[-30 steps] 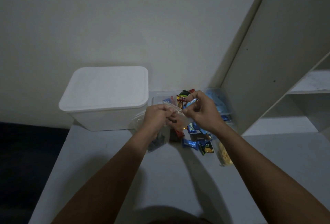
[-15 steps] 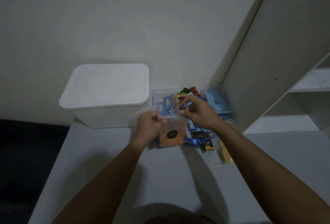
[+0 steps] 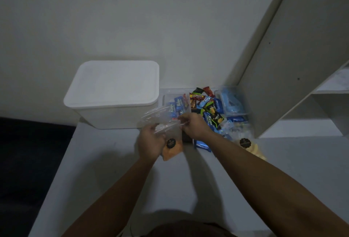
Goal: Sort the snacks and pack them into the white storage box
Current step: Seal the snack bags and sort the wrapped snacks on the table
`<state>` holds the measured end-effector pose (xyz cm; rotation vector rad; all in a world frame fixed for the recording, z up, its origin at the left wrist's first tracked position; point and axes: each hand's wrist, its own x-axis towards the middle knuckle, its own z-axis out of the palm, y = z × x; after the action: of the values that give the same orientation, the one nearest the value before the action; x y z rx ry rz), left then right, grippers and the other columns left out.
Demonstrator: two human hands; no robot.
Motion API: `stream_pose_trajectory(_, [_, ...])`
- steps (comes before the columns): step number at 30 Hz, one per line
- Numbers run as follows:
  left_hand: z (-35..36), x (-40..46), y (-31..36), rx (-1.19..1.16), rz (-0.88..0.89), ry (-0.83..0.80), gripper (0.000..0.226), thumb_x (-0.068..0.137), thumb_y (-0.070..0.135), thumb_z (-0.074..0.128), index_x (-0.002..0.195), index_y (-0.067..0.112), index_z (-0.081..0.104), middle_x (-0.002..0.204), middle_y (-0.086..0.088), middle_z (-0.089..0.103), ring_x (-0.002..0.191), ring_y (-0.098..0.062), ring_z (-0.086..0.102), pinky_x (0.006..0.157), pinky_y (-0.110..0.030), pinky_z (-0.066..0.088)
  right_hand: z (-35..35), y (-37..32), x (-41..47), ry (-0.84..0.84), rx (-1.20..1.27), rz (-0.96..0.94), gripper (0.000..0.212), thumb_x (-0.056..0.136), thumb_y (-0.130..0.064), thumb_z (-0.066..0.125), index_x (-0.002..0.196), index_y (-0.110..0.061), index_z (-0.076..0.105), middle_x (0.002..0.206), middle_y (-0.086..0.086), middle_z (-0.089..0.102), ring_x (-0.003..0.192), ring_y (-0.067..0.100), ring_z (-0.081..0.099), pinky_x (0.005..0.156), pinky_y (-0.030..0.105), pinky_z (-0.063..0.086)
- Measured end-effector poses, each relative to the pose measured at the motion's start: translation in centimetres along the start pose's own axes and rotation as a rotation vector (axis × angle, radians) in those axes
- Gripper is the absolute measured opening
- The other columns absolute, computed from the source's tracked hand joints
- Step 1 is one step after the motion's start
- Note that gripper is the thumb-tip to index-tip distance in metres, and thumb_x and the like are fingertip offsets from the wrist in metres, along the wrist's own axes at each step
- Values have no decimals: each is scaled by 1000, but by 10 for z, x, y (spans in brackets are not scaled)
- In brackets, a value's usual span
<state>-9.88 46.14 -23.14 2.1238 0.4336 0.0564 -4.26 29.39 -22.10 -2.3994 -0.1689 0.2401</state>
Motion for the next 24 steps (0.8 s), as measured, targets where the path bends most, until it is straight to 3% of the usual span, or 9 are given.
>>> stream_pose_trajectory(2, [3, -2, 7, 106, 167, 101, 41, 66, 12, 70, 106, 14, 64, 107, -8, 64, 103, -28, 57, 86, -42, 51, -8, 5, -1, 18, 35, 23, 34, 85, -11, 70, 118, -9, 66, 111, 8, 70, 94, 15, 63, 87, 28, 51])
stream_pose_trajectory(5, [13, -8, 23, 168, 393, 199, 38, 67, 3, 70, 104, 10, 63, 106, -10, 61, 105, -29, 53, 87, -41, 48, -27, 21, -8, 56, 24, 92, 38, 84, -13, 70, 121, -11, 64, 107, 8, 71, 97, 20, 66, 89, 38, 54])
stream_pose_trajectory(8, [31, -14, 43, 115, 453, 48, 23, 75, 7, 69, 95, 16, 64, 101, -5, 62, 97, -23, 56, 83, -38, 48, -51, 47, -21, 102, -39, 211, 37, 84, -18, 70, 119, -12, 64, 106, 9, 71, 97, 24, 66, 87, 36, 53])
stream_pose_trajectory(12, [74, -16, 59, 51, 337, -302, 15, 80, 9, 67, 93, 15, 69, 86, 0, 66, 79, -15, 62, 76, -32, 54, -80, 95, -45, 205, -119, 432, 32, 80, -20, 68, 111, -14, 67, 110, 12, 70, 105, 31, 64, 90, 36, 52])
stream_pose_trajectory(15, [110, -23, 73, 79, 274, -507, 12, 83, 8, 63, 93, 11, 70, 89, -8, 72, 76, -14, 63, 73, -24, 51, -97, 122, -64, 217, -167, 606, 33, 80, -19, 67, 111, -9, 65, 117, 16, 66, 109, 33, 62, 87, 34, 48])
stream_pose_trajectory(19, [155, -38, 87, 124, 117, -688, 5, 80, 8, 64, 84, 11, 65, 91, -14, 70, 86, -24, 65, 70, -26, 48, -104, 156, -78, 134, -81, 731, 65, 71, -27, 81, 122, -2, 50, 122, 20, 61, 114, 35, 59, 87, 35, 48])
stream_pose_trajectory(22, [180, -49, 92, 96, -2, -798, 21, 78, 11, 70, 94, -1, 65, 76, -7, 60, 72, -18, 57, 62, -31, 47, -101, 180, -80, 117, 80, 768, 78, 71, -34, 82, 126, 1, 40, 124, 20, 56, 117, 35, 55, 89, 36, 45])
stream_pose_trajectory(24, [190, -55, 95, 49, -109, -864, 33, 80, 14, 70, 109, 1, 62, 86, -5, 58, 80, -17, 56, 60, -26, 43, -100, 192, -80, 141, 152, 769, 71, 73, -33, 81, 123, 0, 43, 118, 16, 57, 113, 33, 56, 87, 34, 47])
